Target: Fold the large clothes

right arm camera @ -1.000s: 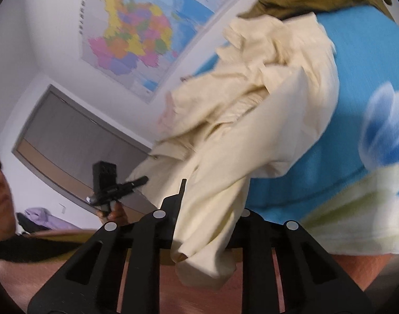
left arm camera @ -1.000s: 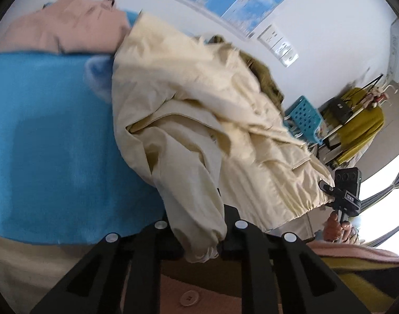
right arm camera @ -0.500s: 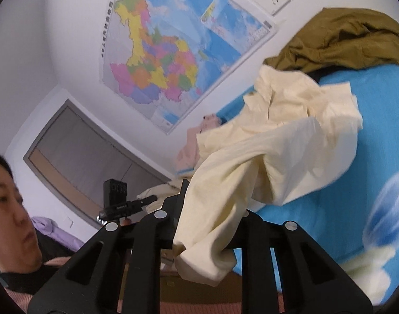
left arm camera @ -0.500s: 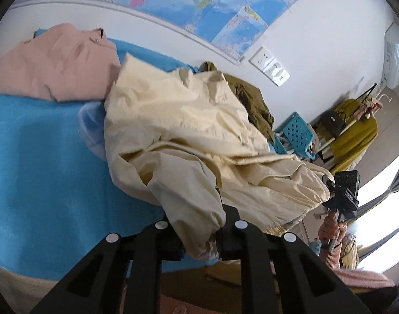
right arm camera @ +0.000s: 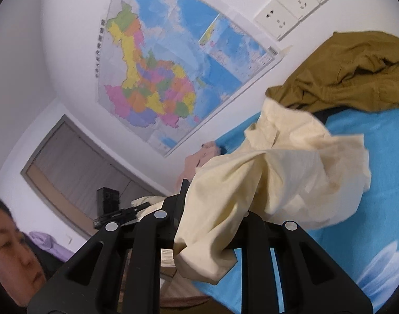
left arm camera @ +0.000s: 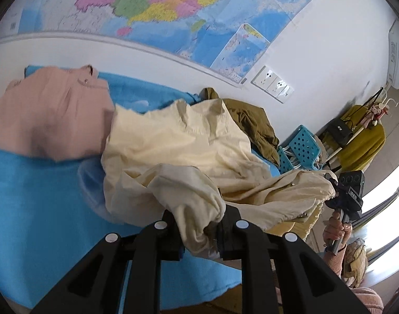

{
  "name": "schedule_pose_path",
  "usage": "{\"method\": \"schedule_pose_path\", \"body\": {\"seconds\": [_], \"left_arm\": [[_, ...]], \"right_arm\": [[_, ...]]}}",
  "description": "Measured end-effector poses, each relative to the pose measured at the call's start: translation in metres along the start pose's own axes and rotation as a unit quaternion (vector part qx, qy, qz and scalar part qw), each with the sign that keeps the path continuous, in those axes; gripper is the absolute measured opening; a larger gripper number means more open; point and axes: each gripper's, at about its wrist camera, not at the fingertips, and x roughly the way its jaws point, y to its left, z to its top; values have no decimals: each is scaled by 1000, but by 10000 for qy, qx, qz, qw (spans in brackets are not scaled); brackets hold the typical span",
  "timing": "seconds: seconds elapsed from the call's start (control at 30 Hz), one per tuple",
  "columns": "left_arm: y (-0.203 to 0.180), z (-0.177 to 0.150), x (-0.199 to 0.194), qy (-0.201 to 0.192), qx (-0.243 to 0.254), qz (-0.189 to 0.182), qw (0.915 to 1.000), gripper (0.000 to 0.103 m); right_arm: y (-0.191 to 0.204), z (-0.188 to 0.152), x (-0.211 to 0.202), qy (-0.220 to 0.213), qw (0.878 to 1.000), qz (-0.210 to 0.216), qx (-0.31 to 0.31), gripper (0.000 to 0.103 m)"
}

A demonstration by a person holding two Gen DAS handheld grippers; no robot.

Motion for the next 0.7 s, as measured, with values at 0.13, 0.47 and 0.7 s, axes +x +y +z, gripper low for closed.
{"method": "schedule_pose_path", "body": {"seconds": [0.13, 0.47, 0.7], "left_arm": [[0, 21, 5, -14, -13, 87, 10000, 16], [7, 74, 28, 22, -135, 231, 9996, 16], [18, 107, 53, 152, -263, 442, 9986, 16]], "right_arm": [[-5, 16, 9, -29, 10000, -36, 27, 18], [-25, 57, 37, -5, 9993, -262, 275, 18], [-38, 84, 62, 54, 9982, -514, 308, 18]]}}
